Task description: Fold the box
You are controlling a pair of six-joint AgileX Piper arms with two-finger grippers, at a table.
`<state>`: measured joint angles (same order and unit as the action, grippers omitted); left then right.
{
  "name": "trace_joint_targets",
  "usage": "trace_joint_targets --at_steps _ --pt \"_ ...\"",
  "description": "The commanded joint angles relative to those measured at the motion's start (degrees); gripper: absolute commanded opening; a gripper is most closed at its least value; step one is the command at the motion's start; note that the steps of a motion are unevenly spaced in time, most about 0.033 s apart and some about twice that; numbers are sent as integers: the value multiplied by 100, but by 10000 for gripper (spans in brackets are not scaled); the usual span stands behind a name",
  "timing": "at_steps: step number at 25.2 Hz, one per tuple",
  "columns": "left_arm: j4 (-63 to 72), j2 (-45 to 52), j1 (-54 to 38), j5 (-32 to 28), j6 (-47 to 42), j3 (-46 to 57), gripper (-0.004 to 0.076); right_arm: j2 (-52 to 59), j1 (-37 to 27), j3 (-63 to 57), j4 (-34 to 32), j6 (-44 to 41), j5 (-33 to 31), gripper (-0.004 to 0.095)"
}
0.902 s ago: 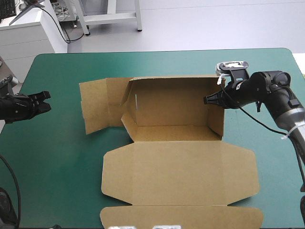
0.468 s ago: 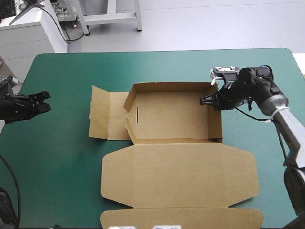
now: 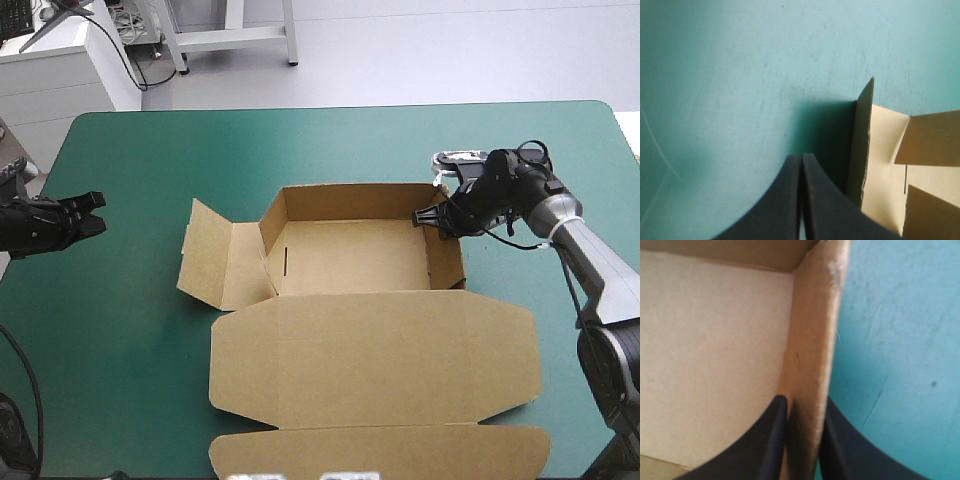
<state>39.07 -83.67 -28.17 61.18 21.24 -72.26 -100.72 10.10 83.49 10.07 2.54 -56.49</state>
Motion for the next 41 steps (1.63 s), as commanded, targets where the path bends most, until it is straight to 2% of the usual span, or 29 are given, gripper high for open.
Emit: trace_joint_targets --at_steps 1,3,5,7,12,15,26,30,41 --pt "305 227 3 -128 16 -134 -9 215 15 302 17 82 -152 426" --pt "305 227 3 -128 16 -134 -9 215 15 567 17 30 -399 603" --pt "294 227 3 -128 16 -134 -9 215 15 884 -23 -157 -734 730" --pt "294 227 3 -128 16 -134 -9 215 5 1161 -50 -254 -940 778" --pt "294 227 3 -101 16 -134 -9 226 5 1815 -72 -334 -1517 779" --pt "269 227 3 -117 16 -134 -9 377 5 1878 -188 -521 -1517 779" --pt "161 227 3 -227 -14 -134 -9 1471 5 696 -474 -667 -1452 770" --pt "251 227 3 -227 13 -134 -9 1383 16 683 -137 -696 -1338 771" --pt "227 227 3 -214 25 -134 -9 287 16 674 -82 -866 -1019 769"
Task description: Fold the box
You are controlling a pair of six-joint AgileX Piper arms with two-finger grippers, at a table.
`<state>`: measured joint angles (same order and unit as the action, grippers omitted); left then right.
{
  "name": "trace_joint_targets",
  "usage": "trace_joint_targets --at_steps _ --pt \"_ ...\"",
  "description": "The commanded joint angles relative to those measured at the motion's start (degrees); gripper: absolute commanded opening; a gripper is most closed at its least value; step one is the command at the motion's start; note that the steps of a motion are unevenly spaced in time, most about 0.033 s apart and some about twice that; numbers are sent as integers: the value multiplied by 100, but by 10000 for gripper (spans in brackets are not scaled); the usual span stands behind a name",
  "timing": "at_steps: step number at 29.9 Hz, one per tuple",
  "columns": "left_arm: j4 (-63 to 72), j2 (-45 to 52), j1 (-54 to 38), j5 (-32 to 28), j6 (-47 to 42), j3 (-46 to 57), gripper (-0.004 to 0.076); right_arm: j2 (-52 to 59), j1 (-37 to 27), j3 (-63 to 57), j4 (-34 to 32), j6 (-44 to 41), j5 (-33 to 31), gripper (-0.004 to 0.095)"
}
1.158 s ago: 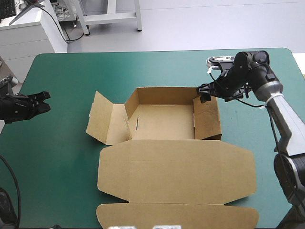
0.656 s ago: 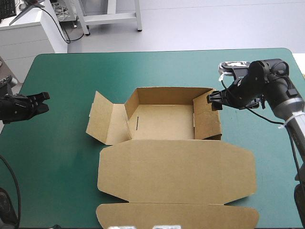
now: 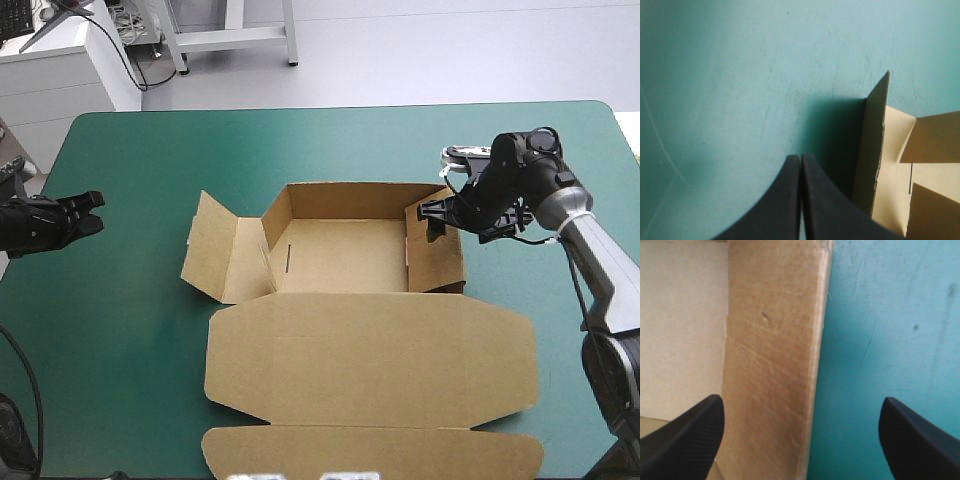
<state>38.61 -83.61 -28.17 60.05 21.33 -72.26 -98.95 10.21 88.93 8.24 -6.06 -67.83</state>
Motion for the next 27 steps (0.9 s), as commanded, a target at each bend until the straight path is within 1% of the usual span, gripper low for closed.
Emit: trace_joint_targets --at_steps 1,8,9,11,13,16,17,18,19,23,27 --pt "273 220 3 -101 15 -134 -9 59 5 131 116 -7 116 769" --pt "273 220 3 -112 15 -134 -9 -134 5 128 207 46 12 766" --pt "273 220 3 -112 15 -134 -9 -134 5 128 207 46 12 750" --pt "284 220 3 -112 15 -134 -9 -134 5 128 207 57 -32 671" --pt "285 220 3 -100 15 -134 -9 -142 5 128 207 57 -164 524" --pt "298 220 3 -100 15 -134 -9 -196 5 128 207 177 -355 237" --pt "298 220 3 -100 15 -134 -9 -221 5 128 207 217 -355 153" --pt "298 220 3 -100 15 -134 -9 -222 5 128 207 263 -343 45" --pt "310 220 3 -111 15 -134 -9 -222 5 128 207 299 -289 -16" --pt "286 220 3 -87 15 -134 -9 -222 5 214 225 298 -166 -4" --pt "246 210 3 -87 15 -134 -9 19 5 378 248 394 -73 -4"
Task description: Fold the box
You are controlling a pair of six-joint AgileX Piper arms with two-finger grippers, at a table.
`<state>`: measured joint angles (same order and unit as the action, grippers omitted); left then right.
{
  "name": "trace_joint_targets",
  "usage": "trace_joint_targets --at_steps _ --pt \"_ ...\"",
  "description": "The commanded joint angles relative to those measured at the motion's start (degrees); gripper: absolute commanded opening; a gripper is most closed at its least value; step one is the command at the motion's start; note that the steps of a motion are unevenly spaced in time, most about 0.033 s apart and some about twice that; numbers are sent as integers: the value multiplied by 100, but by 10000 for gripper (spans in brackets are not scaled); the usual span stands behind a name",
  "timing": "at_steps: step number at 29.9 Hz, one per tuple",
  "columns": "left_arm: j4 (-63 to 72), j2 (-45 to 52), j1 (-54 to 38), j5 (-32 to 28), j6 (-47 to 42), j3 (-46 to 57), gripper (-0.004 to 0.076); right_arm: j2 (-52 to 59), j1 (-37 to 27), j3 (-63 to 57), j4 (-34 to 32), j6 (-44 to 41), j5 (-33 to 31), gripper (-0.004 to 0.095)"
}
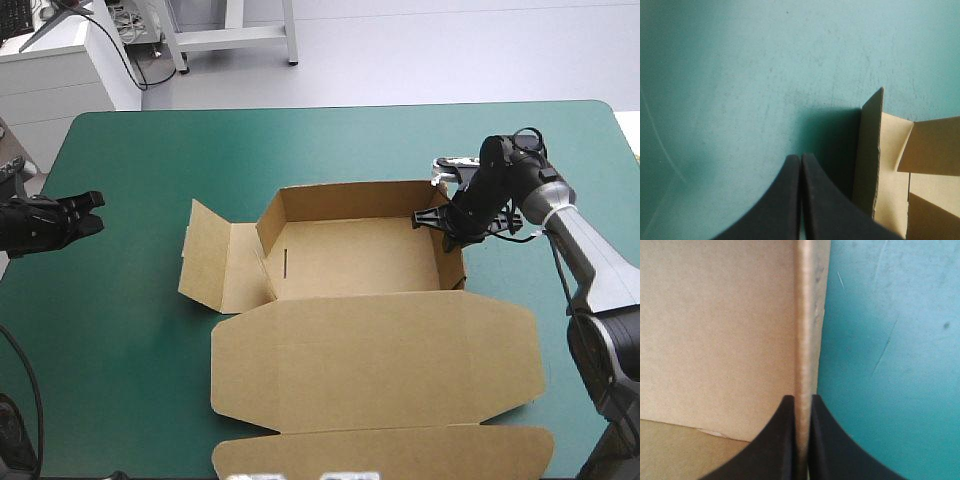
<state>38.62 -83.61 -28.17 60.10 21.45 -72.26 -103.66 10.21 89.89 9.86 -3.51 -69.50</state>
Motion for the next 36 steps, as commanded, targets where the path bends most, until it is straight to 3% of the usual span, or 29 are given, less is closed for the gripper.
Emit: trace_joint_targets --at_steps 1,11,19,24,28,36 --pt "245 210 3 -92 3 -134 -9 619 5 319 85 150 155 -4" --pt "232 202 3 21 11 -134 -9 2032 -6 458 134 451 397 -4" --pt "297 59 3 120 11 -134 -8 2287 -6 530 249 582 368 -19" --pt "297 -76 3 186 487 -134 9 2287 -6 535 682 997 632 -19" --pt "426 -124 3 258 615 -134 127 2287 -6 544 822 1008 938 -19" --pt "544 -124 3 250 604 -134 498 2287 -6 544 929 1061 1067 -19"
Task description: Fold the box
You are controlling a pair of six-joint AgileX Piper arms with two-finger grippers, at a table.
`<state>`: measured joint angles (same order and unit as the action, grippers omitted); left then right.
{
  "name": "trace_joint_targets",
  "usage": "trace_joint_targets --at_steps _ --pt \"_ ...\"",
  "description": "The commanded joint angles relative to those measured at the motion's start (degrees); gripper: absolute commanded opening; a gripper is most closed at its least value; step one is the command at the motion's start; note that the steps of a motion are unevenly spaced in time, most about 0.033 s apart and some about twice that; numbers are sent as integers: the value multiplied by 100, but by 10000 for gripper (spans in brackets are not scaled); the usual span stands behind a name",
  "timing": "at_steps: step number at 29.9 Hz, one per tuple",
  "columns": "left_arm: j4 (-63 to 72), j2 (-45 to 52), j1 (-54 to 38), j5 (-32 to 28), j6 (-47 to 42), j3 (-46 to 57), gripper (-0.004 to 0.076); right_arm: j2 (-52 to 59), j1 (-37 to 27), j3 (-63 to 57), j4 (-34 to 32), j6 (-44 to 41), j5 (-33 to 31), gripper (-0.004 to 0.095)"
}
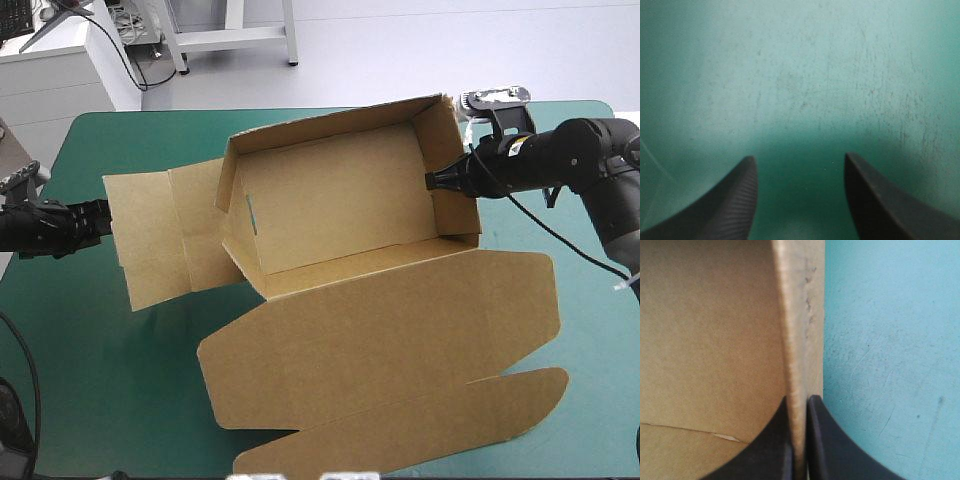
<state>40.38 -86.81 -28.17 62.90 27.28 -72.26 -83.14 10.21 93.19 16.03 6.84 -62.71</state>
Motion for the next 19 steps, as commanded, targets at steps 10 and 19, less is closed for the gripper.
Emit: trace_joint_targets --at_steps 10,19 --pt "2271 196 103 571 1126 227 529 225 -6 214 832 232 606 -19" --pt "2990 208 948 974 2011 610 529 -10 -15 231 720 210 807 -19"
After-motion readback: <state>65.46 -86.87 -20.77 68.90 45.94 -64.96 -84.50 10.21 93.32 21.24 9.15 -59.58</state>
